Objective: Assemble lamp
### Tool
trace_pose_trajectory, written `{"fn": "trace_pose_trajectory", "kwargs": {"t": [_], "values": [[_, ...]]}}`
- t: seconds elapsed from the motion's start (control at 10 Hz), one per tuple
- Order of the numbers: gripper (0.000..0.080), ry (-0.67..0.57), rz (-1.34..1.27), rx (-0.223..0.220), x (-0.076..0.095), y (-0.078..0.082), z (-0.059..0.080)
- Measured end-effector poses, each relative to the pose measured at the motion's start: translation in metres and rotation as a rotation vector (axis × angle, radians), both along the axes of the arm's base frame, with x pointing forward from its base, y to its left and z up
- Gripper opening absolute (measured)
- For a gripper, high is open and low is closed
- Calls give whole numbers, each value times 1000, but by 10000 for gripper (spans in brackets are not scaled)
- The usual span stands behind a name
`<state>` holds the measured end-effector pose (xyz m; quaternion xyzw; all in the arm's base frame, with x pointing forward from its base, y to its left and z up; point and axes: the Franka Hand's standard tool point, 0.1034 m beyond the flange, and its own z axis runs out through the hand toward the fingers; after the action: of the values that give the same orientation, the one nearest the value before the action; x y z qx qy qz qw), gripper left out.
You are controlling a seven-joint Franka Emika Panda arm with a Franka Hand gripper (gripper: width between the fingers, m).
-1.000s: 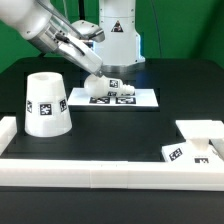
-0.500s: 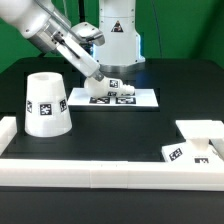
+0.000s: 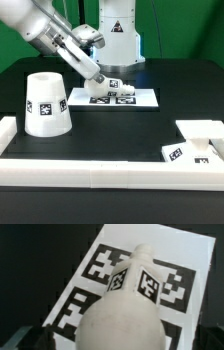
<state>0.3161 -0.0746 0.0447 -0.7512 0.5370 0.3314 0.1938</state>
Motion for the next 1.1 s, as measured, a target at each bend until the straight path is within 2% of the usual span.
{"fn": "trace_pose_trajectory", "kwargs": {"t": [0.6,0.8,0.9,1.1], "values": [[699,41,31,-5,-7,8,-20],[699,46,34,-3,-8,8,-22],[571,48,35,-1,-8,8,-22],[574,47,35,-2,-8,8,-22]]}}
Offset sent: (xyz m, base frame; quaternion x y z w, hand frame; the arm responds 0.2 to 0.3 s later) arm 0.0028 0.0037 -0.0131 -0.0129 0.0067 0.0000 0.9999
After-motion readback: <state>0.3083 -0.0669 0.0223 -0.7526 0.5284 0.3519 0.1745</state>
